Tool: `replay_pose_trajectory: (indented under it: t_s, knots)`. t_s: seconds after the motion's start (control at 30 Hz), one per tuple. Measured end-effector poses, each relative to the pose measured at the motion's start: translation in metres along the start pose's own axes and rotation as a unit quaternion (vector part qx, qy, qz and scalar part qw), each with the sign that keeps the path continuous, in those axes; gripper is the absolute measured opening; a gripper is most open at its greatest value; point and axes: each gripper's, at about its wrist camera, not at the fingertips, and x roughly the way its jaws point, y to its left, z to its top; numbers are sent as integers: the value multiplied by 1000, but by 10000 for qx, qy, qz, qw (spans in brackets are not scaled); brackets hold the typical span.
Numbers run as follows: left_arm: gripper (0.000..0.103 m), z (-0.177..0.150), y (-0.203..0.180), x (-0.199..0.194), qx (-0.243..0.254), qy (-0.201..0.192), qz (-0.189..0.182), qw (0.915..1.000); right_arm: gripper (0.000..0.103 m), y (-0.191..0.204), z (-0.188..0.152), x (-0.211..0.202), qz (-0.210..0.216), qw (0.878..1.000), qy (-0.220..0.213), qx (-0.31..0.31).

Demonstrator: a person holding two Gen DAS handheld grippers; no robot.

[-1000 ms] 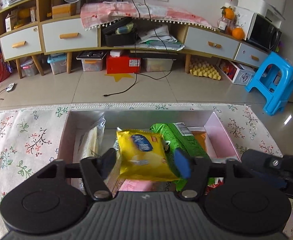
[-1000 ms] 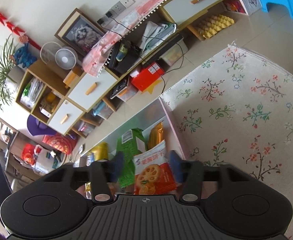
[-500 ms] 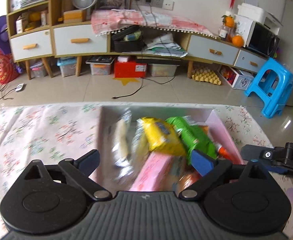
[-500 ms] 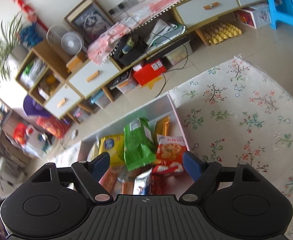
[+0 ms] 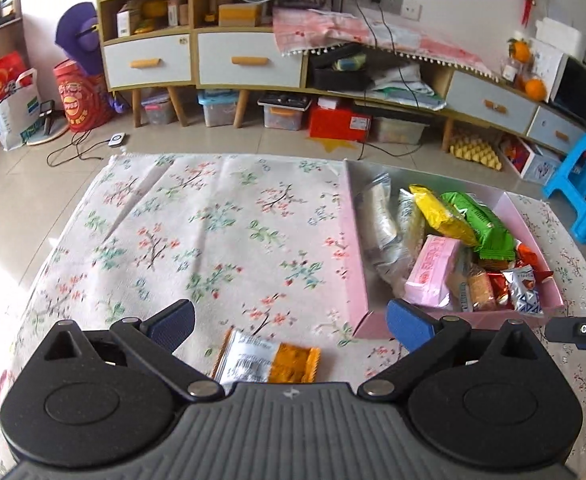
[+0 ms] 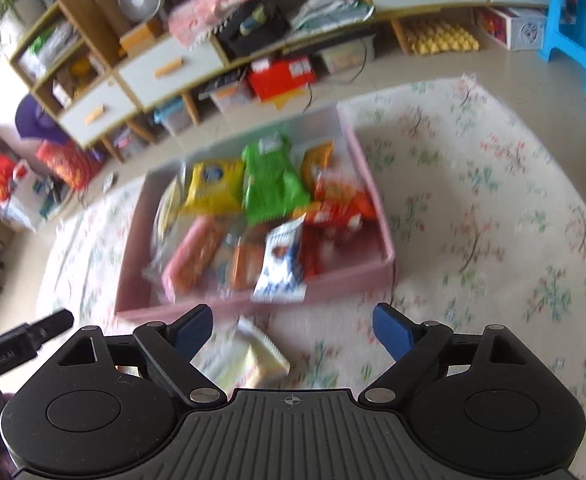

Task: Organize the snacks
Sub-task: 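Withdraw both open grippers from the box toward the last two packets, then grasp the orange-and-white packet with the left gripper while the right grasps the white cream packet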

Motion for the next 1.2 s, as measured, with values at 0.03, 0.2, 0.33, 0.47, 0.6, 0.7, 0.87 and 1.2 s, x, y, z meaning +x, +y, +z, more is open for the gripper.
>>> replay_pose_trajectory:
  t_s: [0.03, 0.2, 0.33, 0.47, 0.6, 0.7, 0.87, 1.2]
  knots:
    - [102, -4, 4, 3, -118, 24, 36, 9999, 89, 3, -5, 0, -26, 10000, 51, -30]
    - [101, -10, 21, 19, -340, 328, 484, 9977, 89, 21, -19, 10, -173, 9994, 227, -189]
    - [100, -9, 35, 33, -718, 528, 504, 9947, 89, 28, -22, 24, -283, 9988, 375, -125]
    - [98, -16, 39, 44, -1069, 693, 478, 9907, 89, 33, -22, 37, -362, 9985, 416, 22]
    - [98, -17, 37, 51, -1373, 742, 729, 9851, 89, 41, -24, 50, -536, 9979, 374, 51]
    - [101, -18, 34, 54, -1653, 728, 938, 9791, 89, 48, -25, 58, -633, 9974, 354, 51]
    - [100, -18, 24, 60, -1689, 706, 1388, 9733, 89, 57, -29, 67, -820, 9962, 300, -17]
    - [92, -26, 13, 50, -798, 786, 1231, 9860, 89, 72, -38, 76, -1117, 9899, 293, -821]
